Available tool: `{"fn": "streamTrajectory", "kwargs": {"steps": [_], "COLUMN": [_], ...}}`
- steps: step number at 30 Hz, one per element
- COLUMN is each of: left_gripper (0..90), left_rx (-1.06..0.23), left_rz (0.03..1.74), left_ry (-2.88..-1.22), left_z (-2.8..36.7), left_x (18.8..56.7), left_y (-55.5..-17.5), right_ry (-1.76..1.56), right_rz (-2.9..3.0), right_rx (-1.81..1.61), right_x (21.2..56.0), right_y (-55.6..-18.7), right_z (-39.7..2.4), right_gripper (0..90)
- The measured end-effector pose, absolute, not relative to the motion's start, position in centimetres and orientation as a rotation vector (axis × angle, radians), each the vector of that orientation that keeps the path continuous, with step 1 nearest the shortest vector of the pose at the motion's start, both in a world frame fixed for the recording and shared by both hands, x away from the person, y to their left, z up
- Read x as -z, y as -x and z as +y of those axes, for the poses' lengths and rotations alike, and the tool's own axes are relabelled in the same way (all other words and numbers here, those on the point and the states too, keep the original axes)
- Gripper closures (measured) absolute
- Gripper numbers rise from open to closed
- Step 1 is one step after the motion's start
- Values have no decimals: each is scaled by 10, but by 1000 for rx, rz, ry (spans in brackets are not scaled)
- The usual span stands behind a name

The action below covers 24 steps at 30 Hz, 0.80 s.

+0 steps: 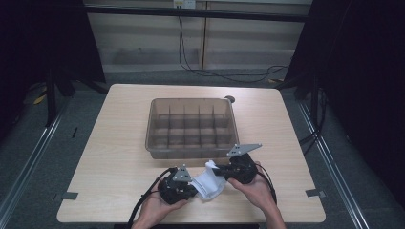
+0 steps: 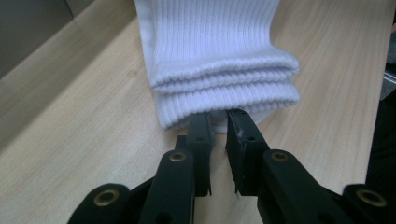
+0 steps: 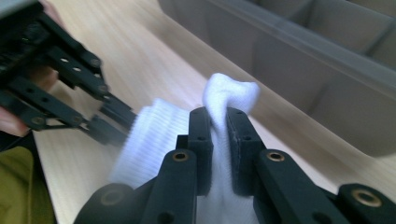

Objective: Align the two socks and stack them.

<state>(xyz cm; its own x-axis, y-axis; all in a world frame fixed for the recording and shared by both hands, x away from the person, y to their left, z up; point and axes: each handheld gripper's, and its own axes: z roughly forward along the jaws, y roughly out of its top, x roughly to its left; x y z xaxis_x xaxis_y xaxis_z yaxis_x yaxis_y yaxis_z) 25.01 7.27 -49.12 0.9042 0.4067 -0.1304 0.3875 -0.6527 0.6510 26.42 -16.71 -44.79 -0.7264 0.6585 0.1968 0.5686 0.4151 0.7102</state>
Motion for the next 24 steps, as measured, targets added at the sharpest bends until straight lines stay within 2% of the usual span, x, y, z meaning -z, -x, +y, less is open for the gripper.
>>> {"fn": "streamTrajectory", "kwargs": {"steps": [7, 14, 19, 22, 24], "left_gripper": [813, 900, 900, 896, 853], "left_rx": [-43, -33, -40, -33, -17], "left_rz": [566, 572, 589, 622, 651], "left_ry": [-2344, -2341, -2346, -2291, -2243], "left_z": [64, 65, 72, 82, 90], "left_x": [492, 493, 491, 486, 482], "left_y": [-249, -251, -252, -256, -262], "right_ry": [-1010, -1017, -968, -976, -969], "right_rz": [2642, 2671, 2693, 2697, 2700], "right_rx": [-1175, -1183, -1089, -1100, -1112], "right_x": [451, 462, 468, 469, 469], "right_y": [-257, -258, -255, -255, -255], "right_z": [-136, -127, -117, -118, -119], "right_gripper": [810, 805, 809, 808, 795]}}
